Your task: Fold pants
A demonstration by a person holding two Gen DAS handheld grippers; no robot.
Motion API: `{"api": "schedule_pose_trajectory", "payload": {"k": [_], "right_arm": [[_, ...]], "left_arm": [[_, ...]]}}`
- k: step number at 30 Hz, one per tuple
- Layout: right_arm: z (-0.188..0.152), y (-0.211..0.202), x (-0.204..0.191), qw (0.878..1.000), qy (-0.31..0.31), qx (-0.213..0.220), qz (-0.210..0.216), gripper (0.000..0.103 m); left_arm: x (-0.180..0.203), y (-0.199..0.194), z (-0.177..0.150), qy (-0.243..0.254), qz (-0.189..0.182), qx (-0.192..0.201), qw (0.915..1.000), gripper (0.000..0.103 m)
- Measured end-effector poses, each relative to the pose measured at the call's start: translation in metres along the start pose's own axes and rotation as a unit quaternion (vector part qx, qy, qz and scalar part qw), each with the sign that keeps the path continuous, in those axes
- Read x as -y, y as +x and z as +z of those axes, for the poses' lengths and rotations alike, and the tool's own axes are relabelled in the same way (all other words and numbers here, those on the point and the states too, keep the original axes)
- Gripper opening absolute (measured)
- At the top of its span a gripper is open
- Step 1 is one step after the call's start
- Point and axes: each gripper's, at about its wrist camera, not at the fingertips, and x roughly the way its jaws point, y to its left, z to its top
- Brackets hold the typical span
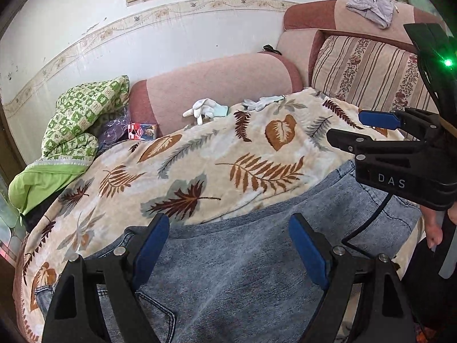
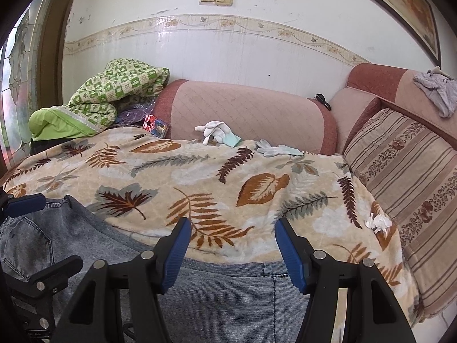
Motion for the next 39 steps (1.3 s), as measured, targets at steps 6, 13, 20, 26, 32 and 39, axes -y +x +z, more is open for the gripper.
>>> {"api": "schedule_pose_trajectory", "payload": {"k": [6,13,20,26,32,39], "right_arm": [[-0.004,0.012,0.004,1.000,0.010,-0.020,0.017,0.065],[-0.030,0.070,0.078,0.947,0.200,-0.131,0.213,0.060],[-0.059,0.113,0.122,0.892,0.312,-0.189,0.265,0.038],[-0.073,0.149,0.105,0.888,0.300,-0.255,0.236,0.037],[-0.061,0.130,0.122,0.902,0.306,-0.198,0.231,0.039],[-0.063,0.102,0.150,0.904,0.309,-0.181,0.232,0.040]], "left_arm": [[-0.007,0.014,-0.008,-0.004,0.027,-0.018,0.9995,0.086],[-0.044,0.063,-0.041,-0.070,0.033,-0.141,0.9870,0.086],[-0.059,0.083,-0.067,-0.113,0.024,-0.194,0.9742,0.086],[-0.056,0.083,-0.072,-0.106,0.023,-0.192,0.9754,0.086],[-0.067,0.080,-0.070,-0.113,0.016,-0.187,0.9758,0.086],[-0.101,0.050,-0.067,-0.158,0.050,-0.148,0.9752,0.086]]}}
